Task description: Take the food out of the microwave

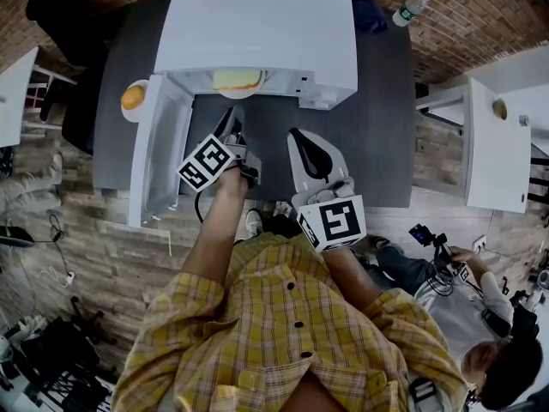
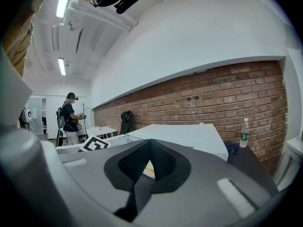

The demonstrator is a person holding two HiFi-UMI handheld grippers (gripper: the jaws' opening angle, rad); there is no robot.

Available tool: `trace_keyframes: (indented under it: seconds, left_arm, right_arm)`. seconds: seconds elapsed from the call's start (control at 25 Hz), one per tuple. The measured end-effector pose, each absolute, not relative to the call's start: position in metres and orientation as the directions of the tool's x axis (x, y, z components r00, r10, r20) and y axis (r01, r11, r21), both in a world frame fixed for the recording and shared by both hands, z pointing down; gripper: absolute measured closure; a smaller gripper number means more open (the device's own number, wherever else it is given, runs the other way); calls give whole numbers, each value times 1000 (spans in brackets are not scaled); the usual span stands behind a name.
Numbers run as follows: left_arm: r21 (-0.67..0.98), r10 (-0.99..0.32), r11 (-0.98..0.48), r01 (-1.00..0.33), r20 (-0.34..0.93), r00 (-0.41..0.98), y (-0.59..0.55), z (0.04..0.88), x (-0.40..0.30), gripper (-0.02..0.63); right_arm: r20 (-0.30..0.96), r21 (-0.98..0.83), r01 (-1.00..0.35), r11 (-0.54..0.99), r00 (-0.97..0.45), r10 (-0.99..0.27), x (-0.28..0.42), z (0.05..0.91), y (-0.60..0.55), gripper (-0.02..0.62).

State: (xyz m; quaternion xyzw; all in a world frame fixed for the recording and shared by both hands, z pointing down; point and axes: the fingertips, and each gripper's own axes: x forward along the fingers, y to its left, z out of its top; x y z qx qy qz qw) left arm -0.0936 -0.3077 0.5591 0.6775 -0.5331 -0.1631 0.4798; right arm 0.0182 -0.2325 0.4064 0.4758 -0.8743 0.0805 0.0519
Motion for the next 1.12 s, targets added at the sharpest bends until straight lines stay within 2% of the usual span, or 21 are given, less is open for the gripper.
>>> trace_keyframes:
  seconds: [0.36, 0.56, 0.84, 1.12]
  left_arm:
    - [958, -901, 187, -217, 256, 352, -330, 614, -103, 526]
    - [972, -918, 219, -88, 236, 319, -336, 635, -106, 508]
    - [967, -929, 256, 5, 245, 278, -347, 664, -111, 488]
    - [971, -950, 228, 67, 207, 234, -358, 673, -116, 482]
  right_arm:
    - [188, -98, -842, 530, -538, -821, 27, 414, -234, 591]
    - [201, -107, -844, 526, -537, -820, 32, 419, -236, 591]
    - [209, -119, -845, 521, -535, -819, 37, 424, -238, 591]
    - [212, -153, -840, 521, -543, -813, 36, 426, -242, 591]
